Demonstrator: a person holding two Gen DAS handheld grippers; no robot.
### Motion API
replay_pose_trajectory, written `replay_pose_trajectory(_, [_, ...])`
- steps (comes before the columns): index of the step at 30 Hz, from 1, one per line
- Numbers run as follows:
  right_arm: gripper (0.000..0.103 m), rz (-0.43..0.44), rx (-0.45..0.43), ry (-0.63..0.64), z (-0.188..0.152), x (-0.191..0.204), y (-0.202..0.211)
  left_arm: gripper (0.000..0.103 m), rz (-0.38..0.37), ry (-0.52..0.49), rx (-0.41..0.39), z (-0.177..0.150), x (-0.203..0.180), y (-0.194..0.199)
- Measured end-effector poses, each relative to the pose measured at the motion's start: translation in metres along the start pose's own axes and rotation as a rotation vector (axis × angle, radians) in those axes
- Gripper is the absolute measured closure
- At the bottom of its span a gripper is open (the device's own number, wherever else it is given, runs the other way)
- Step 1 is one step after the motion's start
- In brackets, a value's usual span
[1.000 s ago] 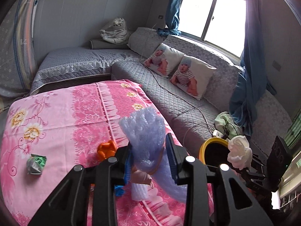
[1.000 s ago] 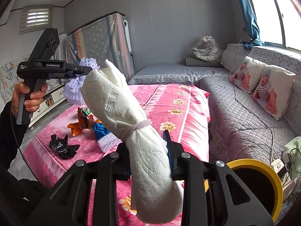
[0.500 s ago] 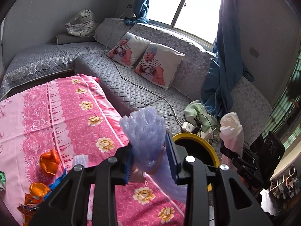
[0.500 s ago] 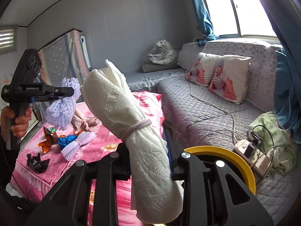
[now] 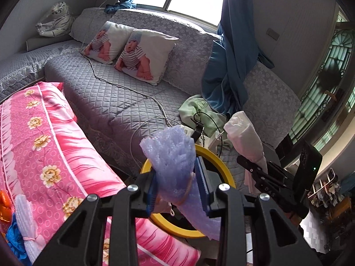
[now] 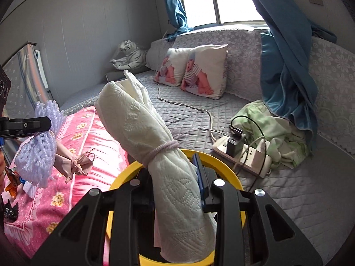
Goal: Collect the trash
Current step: 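Carry the tissue roll and purple mesh net over the yellow bin, then open both grippers to drop the items into the bin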
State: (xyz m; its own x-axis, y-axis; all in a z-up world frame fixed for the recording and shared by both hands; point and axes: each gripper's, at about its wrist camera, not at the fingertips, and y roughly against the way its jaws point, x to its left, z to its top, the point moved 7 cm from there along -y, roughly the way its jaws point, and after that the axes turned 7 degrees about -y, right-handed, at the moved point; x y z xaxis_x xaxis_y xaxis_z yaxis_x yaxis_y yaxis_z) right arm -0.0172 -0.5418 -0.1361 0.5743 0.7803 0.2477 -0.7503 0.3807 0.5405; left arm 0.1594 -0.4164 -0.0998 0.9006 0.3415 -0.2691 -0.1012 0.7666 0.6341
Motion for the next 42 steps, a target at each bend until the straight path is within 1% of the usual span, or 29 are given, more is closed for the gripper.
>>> replay_pose_trajectory(2, [0.077, -0.029, 0.009, -0.008, -0.003, -0.009, -0.003, 0.073, -0.011, -0.007, 0.016, -0.004, -0.006, -0.013])
replay_pose_trajectory(4, [0.077, -0.034, 0.031, -0.025, -0.009, -0.016, -0.007, 0.073, -0.018, -0.014, 0.032, -0.007, -0.012, -0.025])
replay_pose_trajectory(8, [0.077, -0.080, 0.064, -0.037, -0.020, -0.029, -0.015, 0.073, -0.025, -0.018, 0.065, -0.016, -0.017, -0.045])
replay_pose_trajectory(14, [0.076, -0.096, 0.124, -0.041, -0.034, -0.034, -0.029, 0.073, -0.010, -0.032, 0.111, -0.029, -0.021, -0.072])
replay_pose_trajectory(18, [0.076, -0.105, 0.160, -0.052, -0.042, -0.036, -0.037, 0.073, -0.018, -0.025, 0.135, -0.037, -0.024, -0.086])
replay_pose_trajectory(24, [0.076, -0.118, 0.197, -0.069, -0.047, -0.040, -0.049, 0.073, -0.017, -0.033, 0.151, -0.042, -0.028, -0.099])
replay_pose_trajectory(32, [0.075, -0.122, 0.214, -0.081, -0.047, -0.042, -0.054, 0.072, -0.019, -0.034, 0.167, -0.046, -0.029, -0.106])
replay_pose_trajectory(34, [0.073, -0.122, 0.215, -0.084, -0.046, -0.042, -0.054, 0.072, -0.010, -0.034, 0.166, -0.047, -0.029, -0.107])
replay_pose_trajectory(36, [0.072, -0.123, 0.211, -0.087, -0.045, -0.041, -0.053, 0.070, -0.010, -0.025, 0.162, -0.047, -0.027, -0.106])
replay_pose_trajectory(37, [0.067, -0.123, 0.208, -0.093, -0.044, -0.042, -0.053, 0.064, -0.010, -0.019, 0.160, -0.047, -0.026, -0.106])
replay_pose_trajectory(38, [0.065, -0.122, 0.206, -0.097, -0.043, -0.042, -0.053, 0.059, -0.009, -0.013, 0.156, -0.047, -0.025, -0.105])
replay_pose_trajectory(39, [0.059, -0.122, 0.205, -0.101, -0.042, -0.043, -0.052, 0.057, -0.008, -0.011, 0.153, -0.046, -0.024, -0.104])
replay_pose_trajectory(40, [0.054, -0.124, 0.201, -0.109, -0.041, -0.044, -0.052, 0.049, -0.001, -0.009, 0.147, -0.045, -0.023, -0.102])
replay_pose_trajectory(41, [0.053, -0.125, 0.198, -0.115, -0.039, -0.044, -0.052, 0.041, 0.006, -0.004, 0.138, -0.044, -0.022, -0.100])
replay_pose_trajectory(42, [0.053, -0.124, 0.198, -0.119, -0.038, -0.045, -0.052, 0.038, 0.013, 0.003, 0.128, -0.043, -0.020, -0.098])
